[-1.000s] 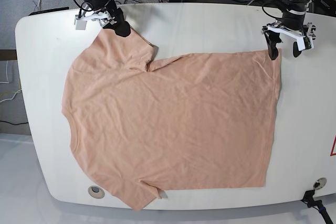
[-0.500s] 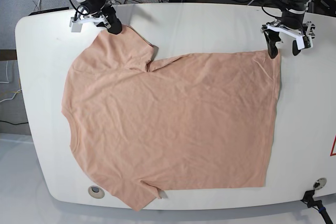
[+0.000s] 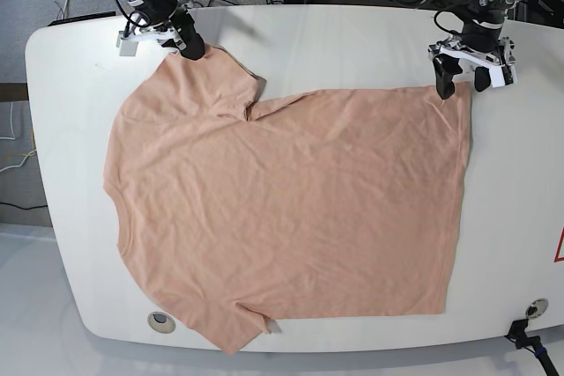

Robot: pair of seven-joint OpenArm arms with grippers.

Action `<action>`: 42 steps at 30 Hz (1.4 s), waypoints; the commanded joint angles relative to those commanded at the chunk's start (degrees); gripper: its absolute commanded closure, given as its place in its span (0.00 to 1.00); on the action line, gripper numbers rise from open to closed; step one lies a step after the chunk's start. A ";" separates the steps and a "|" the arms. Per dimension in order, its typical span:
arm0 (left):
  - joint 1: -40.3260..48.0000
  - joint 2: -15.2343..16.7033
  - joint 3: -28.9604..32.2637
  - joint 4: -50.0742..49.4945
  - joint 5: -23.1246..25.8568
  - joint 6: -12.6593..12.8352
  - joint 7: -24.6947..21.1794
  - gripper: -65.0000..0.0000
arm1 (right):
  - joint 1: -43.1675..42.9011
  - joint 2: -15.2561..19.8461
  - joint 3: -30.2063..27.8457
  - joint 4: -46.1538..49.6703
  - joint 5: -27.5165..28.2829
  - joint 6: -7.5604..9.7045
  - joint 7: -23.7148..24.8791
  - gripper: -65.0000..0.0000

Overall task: Fold the T-shirt properly
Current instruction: 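Close both grippers on the peach shirt's edge corners, then lift the gripped shirt edge with both grippers, pulling it up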

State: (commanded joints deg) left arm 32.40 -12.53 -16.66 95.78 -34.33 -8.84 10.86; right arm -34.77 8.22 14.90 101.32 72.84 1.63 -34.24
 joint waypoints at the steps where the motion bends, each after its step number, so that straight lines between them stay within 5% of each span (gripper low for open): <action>1: 0.00 0.00 0.00 -0.53 -0.26 0.00 0.00 0.26 | 0.00 0.00 0.00 0.00 0.00 0.00 0.00 1.00; 7: 0.00 0.00 -0.09 -2.64 -0.35 -0.35 0.00 0.26 | -0.26 0.00 -0.09 0.00 0.00 0.00 -0.09 1.00; 11: -0.09 0.00 -0.09 -2.73 -0.35 -4.04 0.00 0.26 | -0.26 0.00 -0.09 0.00 0.00 0.00 -0.09 1.00; 29: -6.15 0.00 0.26 -8.18 -0.35 -4.57 1.67 0.26 | -0.44 0.00 -0.18 0.00 0.00 0.00 -0.09 1.00; 33: -7.38 0.18 0.26 -8.26 -0.26 -8.18 4.84 0.26 | -0.35 0.00 -0.18 0.00 0.00 0.00 -0.09 1.00; 42: -7.74 0.26 0.26 -8.26 -0.18 -8.35 4.92 0.26 | -0.18 0.00 -0.18 0.00 0.00 0.00 -0.09 1.00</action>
State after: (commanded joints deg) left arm 24.66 -12.26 -16.40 87.52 -34.51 -17.19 15.78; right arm -34.95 8.22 14.73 101.32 72.84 1.63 -34.33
